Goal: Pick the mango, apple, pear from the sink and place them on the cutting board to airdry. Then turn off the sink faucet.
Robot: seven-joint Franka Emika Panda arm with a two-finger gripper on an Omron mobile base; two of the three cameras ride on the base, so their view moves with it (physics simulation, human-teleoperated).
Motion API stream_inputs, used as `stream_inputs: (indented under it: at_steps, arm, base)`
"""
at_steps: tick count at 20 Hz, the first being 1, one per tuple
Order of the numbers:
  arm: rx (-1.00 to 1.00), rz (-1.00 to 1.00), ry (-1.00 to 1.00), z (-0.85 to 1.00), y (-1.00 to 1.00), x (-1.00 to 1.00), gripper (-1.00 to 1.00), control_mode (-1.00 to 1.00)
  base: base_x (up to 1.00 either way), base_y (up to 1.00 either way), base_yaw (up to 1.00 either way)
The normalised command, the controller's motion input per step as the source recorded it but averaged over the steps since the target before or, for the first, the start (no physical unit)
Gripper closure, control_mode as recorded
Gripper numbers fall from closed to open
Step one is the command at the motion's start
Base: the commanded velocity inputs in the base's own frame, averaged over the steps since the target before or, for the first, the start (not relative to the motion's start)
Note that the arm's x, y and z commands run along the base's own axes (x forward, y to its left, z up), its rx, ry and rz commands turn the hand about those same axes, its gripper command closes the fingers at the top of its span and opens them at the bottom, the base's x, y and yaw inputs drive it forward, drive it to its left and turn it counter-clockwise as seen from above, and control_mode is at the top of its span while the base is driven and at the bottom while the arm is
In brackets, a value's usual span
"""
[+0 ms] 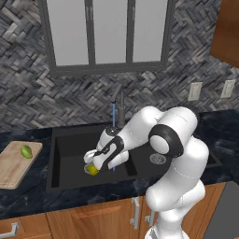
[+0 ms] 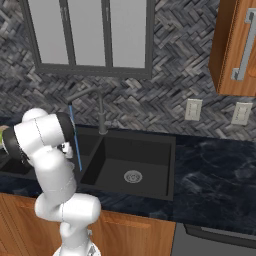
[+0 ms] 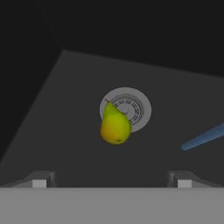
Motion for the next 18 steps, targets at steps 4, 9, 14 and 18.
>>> stream_inputs:
  at_steps: [4, 9, 14, 18]
  arm:
    - [0.00, 0.00, 0.00, -0.16, 0.05, 0.13, -1.00, -1.00]
    - [0.00, 0.00, 0.00, -0.15, 0.03, 0.12, -1.00, -1.00]
    - [0.00, 0.00, 0.00, -0.17, 0.11, 0.10, -1.00, -1.00]
    - [0.00, 0.00, 0.00, -0.15, 0.14, 0.08, -1.00, -1.00]
  base:
    - [0.00, 0.00, 0.00]
    - [0.00, 0.00, 0.00]
    - [0.00, 0.00, 0.00]
    - [0.00, 0.00, 0.00]
